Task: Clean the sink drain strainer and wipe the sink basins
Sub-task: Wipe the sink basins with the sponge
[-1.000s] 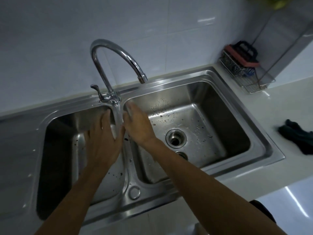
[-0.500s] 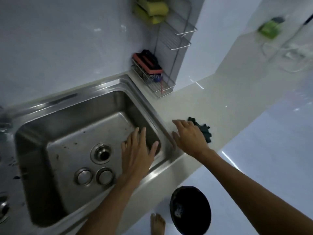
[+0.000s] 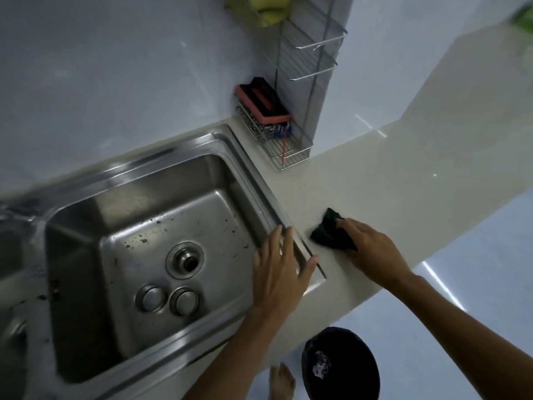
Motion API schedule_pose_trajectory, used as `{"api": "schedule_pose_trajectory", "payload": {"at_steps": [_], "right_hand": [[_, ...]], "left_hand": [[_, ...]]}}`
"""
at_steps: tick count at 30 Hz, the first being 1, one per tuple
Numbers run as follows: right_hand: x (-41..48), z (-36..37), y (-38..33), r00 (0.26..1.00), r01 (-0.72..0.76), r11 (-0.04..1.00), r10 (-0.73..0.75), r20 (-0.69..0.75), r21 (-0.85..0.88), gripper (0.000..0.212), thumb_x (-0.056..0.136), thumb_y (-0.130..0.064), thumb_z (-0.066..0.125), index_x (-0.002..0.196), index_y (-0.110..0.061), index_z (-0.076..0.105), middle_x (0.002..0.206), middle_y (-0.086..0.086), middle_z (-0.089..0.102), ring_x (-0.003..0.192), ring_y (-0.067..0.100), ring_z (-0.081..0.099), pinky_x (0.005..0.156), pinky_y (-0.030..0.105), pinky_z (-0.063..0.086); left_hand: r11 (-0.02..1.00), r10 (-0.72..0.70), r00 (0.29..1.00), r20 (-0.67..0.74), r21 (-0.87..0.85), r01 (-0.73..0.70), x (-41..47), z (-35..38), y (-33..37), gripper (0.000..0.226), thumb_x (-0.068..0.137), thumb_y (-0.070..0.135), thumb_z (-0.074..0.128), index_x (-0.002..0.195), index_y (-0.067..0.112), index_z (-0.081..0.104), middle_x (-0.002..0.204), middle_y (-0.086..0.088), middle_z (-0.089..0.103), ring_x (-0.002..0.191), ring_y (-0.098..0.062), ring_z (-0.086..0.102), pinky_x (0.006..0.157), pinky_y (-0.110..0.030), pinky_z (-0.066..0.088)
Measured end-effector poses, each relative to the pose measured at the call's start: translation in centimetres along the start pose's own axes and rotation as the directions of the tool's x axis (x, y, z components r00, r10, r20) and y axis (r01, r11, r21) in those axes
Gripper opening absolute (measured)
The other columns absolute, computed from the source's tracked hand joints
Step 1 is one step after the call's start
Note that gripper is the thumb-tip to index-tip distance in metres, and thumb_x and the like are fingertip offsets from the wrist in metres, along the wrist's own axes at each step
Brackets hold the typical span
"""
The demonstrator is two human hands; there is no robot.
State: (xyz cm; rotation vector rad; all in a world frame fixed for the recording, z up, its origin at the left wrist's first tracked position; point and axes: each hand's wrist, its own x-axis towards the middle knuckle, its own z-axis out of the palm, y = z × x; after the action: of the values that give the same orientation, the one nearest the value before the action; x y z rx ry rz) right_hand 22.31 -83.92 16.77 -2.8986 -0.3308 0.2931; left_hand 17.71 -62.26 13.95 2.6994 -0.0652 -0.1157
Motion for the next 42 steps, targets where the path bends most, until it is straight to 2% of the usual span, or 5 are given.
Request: {"api": "schedule_pose_trajectory", "payload": {"at_steps": [18,28,33,37,42], "right_hand": [[7.8,12.6,-34.6,0.661,0.701,0.686,-0.728,0.185,0.196,0.053,0.087,-0.011,0.072,0.138,-0.011,0.056,0.136,0.014,0.061,0.118,0.032,0.063,0.088,0.040,0.058],[4.5,23.4,-45.3,0.538,0.600,0.781,-0.556,0.634,0.175,0.033,0.102,-0.021,0.054,0.129,-0.004,0.060,0.126,0.019,0.065,0.116,0.036,0.063,0.096,0.043,0.051],[4.4,22.1,-45.9,0.662,0.483,0.834,-0.547,0.512,0.266,0.026,0.094,-0.017,0.063,0.116,-0.005,0.065,0.111,0.016,0.072,0.105,0.033,0.068,0.087,0.038,0.053],[2.3,19.3,-44.5,0.838,0.447,0.678,-0.546,-0.007,0.583,0.040,0.091,-0.011,0.069,0.128,-0.025,0.060,0.121,0.003,0.072,0.109,0.002,0.064,0.092,0.018,0.055],[3.3,18.3,-45.9,0.380,0.917,0.375,-0.925,-0.015,0.135,0.061,0.091,-0.018,0.071,0.148,-0.018,0.050,0.160,0.005,0.041,0.151,0.028,0.033,0.120,0.040,0.037]], "left_hand": [[0.870,-0.467,0.867,-0.174,0.080,0.486,-16.9,-10.1,-29.2,0.090,0.095,0.076,0.033,0.155,0.010,0.046,0.167,-0.016,0.032,0.151,-0.036,0.037,0.118,-0.055,0.030],[0.763,-0.626,0.749,-0.216,0.029,0.646,-20.0,-10.7,-34.5,0.122,0.079,0.096,0.036,0.162,0.006,0.022,0.169,-0.017,0.026,0.152,-0.035,0.033,0.117,-0.057,0.032],[0.738,-0.666,0.735,-0.129,0.028,0.674,-21.2,-11.2,-36.1,0.139,0.068,0.106,0.031,0.163,0.005,0.020,0.170,-0.016,0.024,0.155,-0.033,0.030,0.120,-0.057,0.031],[0.749,-0.659,0.747,-0.087,0.012,0.662,-21.5,-11.2,-36.2,0.146,0.062,0.108,0.035,0.161,0.001,0.023,0.167,-0.022,0.029,0.153,-0.038,0.034,0.118,-0.060,0.030],[0.797,-0.602,0.791,-0.113,-0.024,0.603,-21.8,-11.2,-36.5,0.129,0.066,0.100,0.046,0.158,0.010,0.037,0.162,-0.023,0.038,0.150,-0.040,0.038,0.112,-0.066,0.040]]}}
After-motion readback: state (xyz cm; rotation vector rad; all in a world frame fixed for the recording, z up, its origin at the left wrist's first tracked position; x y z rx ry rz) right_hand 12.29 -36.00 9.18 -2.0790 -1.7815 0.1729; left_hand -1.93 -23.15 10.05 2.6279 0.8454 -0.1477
